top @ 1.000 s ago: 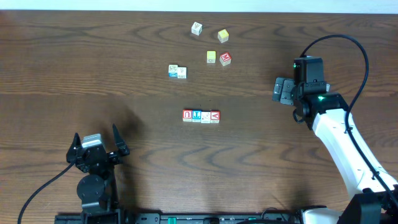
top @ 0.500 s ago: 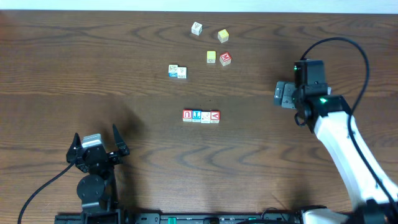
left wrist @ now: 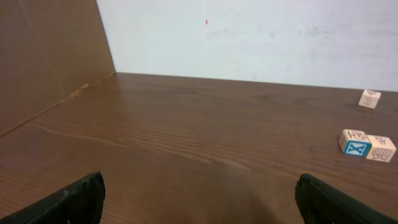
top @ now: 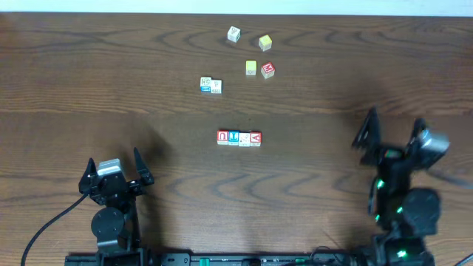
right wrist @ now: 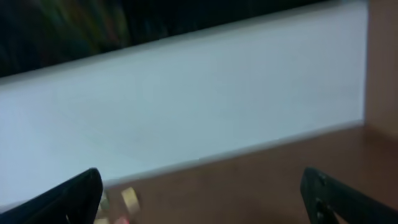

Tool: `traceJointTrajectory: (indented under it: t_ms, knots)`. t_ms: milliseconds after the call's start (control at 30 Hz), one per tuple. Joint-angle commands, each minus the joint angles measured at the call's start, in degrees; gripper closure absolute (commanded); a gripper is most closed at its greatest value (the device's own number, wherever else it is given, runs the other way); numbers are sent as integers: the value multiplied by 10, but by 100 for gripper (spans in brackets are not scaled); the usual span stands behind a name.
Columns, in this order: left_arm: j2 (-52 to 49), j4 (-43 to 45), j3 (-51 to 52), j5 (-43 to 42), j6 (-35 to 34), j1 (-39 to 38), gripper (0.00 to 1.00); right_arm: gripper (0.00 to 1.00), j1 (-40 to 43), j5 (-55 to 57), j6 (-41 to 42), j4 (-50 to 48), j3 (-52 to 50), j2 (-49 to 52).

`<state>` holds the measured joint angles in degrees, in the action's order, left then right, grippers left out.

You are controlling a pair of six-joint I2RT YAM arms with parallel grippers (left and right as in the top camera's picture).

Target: Lift 4 blocks

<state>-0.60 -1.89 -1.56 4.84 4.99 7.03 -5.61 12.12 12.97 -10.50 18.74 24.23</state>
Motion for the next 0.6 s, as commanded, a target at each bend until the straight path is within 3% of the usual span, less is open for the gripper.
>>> traceJointTrajectory:
  t_ms: [0, 200, 567]
  knots:
    - [3, -19, 13, 1, 10, 2, 2, 1, 14, -34, 7, -26, -84, -90]
    - [3, -19, 13, 1, 10, 2, 2, 1, 17, -45, 2, -18, -164, -198]
    - [3, -19, 13, 1, 10, 2, 2, 1, 17, -42, -27, 94, -184, -240]
